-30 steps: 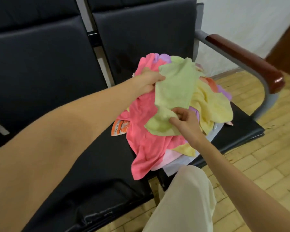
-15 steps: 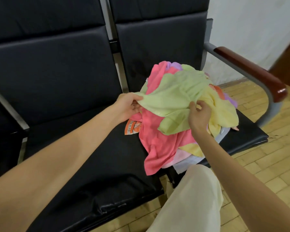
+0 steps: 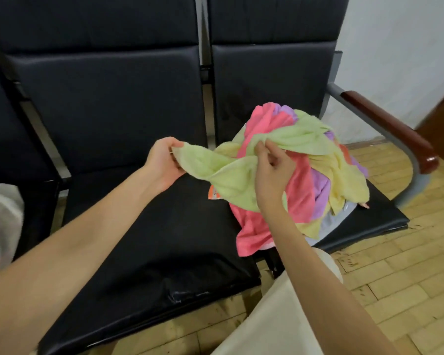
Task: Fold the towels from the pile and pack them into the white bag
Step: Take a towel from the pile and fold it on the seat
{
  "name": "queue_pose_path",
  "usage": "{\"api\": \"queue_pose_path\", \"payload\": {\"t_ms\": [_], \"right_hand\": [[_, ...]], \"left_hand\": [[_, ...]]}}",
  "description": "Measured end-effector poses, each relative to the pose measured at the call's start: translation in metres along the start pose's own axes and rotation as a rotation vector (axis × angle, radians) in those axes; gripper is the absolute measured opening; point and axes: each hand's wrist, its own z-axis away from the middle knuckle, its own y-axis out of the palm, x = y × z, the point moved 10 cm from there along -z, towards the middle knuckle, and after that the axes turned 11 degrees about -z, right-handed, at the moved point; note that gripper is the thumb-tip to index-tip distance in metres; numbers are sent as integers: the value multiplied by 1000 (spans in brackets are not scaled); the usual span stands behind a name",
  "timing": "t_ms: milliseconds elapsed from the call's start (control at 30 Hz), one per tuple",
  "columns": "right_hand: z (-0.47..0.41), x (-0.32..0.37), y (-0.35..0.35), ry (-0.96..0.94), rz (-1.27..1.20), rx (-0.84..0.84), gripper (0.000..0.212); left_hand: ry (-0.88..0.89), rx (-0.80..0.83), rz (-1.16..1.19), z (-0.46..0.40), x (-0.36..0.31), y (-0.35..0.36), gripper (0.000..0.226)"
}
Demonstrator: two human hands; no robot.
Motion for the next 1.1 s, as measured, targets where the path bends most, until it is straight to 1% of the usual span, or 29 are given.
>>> {"api": "queue_pose_path", "payload": {"t_ms": [67, 100, 167, 200, 233, 267, 333, 367, 433, 467, 567, 700, 733, 767, 833, 900, 933, 967, 1000, 1033, 1067, 1100], "right_hand": [[22, -16, 22, 80, 22, 41, 40], [33, -25, 30, 134, 33, 50, 36], [58, -48, 48, 274, 60, 106, 14], [71, -59, 56, 342, 97, 150, 14], [83, -70, 66, 396, 133, 209, 22], [94, -79, 77, 434, 151, 278, 25], [118, -92, 103, 489, 207, 426, 26], [131, -98, 116, 520, 244, 503, 26], [163, -110, 141, 577, 317, 683, 16], [179, -114, 153, 586, 354, 774, 17], [222, -119, 174, 645, 468, 983, 38], [264, -118, 177, 732, 517, 1309, 56], [266, -121, 174, 737, 514, 1357, 59], [265, -124, 168, 755, 495, 1371, 57], [254, -130, 155, 807, 478, 1343, 57], [232, -136, 137, 825, 457, 1243, 49], [219, -143, 125, 854, 460, 1165, 40], [207, -152, 112, 887, 474, 1097, 36], [197, -160, 98, 915, 509, 1047, 50], [190, -164, 86, 924, 555, 1012, 63], [183, -169, 75, 933, 590, 986, 70], [177, -177, 62, 933, 639, 971, 70]], "left_hand": [[-13, -74, 23, 7, 6, -38, 33], [-27, -132, 33, 10, 11, -61, 35], [-40, -252, 45, 19, 22, -109, 36], [-40, -308, 50, 27, 26, -132, 34], [-38, -360, 58, 34, 31, -156, 33], [-36, -405, 59, 42, 36, -177, 33], [-30, -485, 57, 57, 44, -215, 34], [-36, -517, 55, 66, 48, -233, 35], [-62, -582, 45, 80, 60, -264, 36], [-77, -621, 44, 88, 66, -279, 32], [-92, -700, 39, 105, 80, -309, 11], [-64, -732, 118, 115, 96, -329, 11], [-68, -732, 160, 114, 100, -332, 14], [-84, -724, 224, 112, 106, -333, 17], [-125, -677, 366, 106, 117, -327, 14], [-142, -642, 466, 101, 121, -314, 12], [-131, -641, 487, 98, 120, -307, 13], [-97, -637, 485, 92, 117, -298, 15], [-59, -633, 448, 88, 111, -286, 16], [-22, -617, 388, 83, 105, -270, 12], [4, -587, 314, 79, 98, -249, 9], [25, -546, 243, 75, 94, -226, 11]]}}
